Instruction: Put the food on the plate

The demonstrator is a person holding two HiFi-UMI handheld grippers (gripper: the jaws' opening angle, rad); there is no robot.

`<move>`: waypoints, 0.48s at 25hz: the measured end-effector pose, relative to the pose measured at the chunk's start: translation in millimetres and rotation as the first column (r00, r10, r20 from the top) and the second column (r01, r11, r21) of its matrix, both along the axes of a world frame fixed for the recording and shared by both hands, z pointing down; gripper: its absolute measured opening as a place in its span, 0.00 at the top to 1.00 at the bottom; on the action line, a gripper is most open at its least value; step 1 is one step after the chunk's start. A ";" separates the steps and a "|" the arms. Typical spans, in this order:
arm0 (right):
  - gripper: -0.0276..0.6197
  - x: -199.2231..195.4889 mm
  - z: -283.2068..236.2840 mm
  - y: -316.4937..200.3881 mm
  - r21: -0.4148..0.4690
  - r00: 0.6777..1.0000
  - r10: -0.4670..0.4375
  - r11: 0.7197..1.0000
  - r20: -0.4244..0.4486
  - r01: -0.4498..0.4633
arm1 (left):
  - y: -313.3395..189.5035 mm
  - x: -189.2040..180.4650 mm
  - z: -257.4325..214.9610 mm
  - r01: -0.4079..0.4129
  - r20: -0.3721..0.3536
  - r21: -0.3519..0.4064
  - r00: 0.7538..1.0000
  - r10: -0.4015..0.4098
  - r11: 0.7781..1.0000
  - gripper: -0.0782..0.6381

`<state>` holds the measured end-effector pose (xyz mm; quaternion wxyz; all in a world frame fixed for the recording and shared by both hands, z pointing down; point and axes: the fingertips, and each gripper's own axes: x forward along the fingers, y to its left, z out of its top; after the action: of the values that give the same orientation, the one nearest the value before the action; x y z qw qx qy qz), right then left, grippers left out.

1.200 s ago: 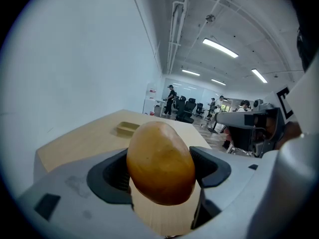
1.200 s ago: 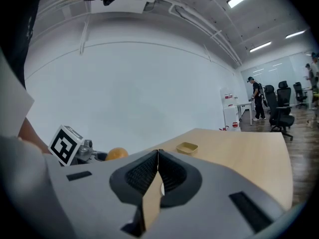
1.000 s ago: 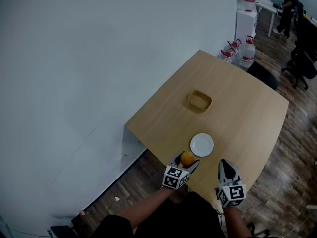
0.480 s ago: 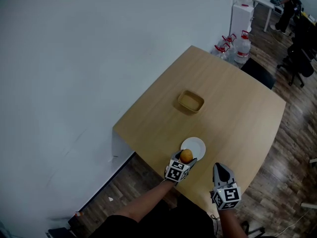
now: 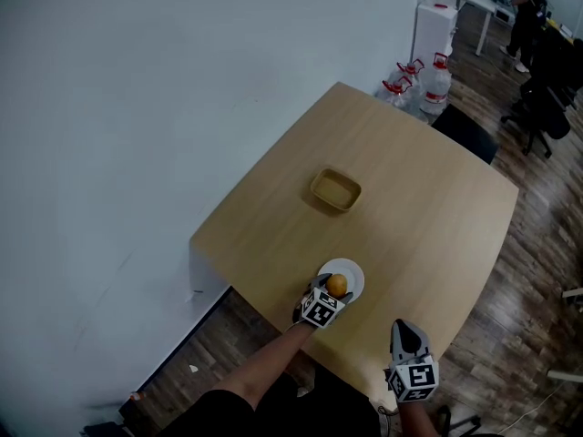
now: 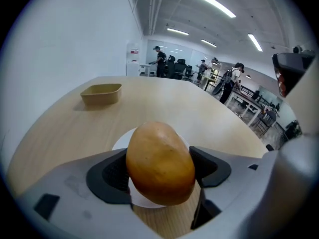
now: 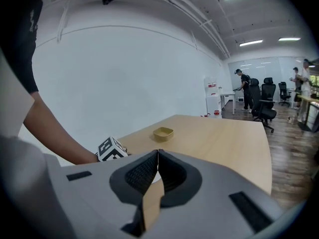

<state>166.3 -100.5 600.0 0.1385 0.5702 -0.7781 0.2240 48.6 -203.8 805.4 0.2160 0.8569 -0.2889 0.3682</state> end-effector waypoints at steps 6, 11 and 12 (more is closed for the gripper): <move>0.86 12.1 13.1 13.1 -0.027 1.000 0.006 1.000 -0.021 -0.006 | -4.5 10.1 13.1 -0.060 0.023 -0.009 0.998 0.060 0.998 0.42; 0.86 11.8 17.9 23.1 -0.041 1.000 0.007 0.999 -0.029 -0.008 | -9.0 5.2 17.2 -0.003 -0.004 -0.028 1.000 0.003 1.000 0.42; 0.86 9.2 18.4 23.8 -0.040 1.000 0.002 0.999 -0.028 -0.003 | -9.5 3.0 18.0 0.006 -0.009 -0.029 1.000 -0.006 1.000 0.42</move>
<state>175.6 -76.7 618.4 0.1606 0.5715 -0.7707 0.2316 51.6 -213.3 823.4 0.2307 0.8545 -0.2851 0.3679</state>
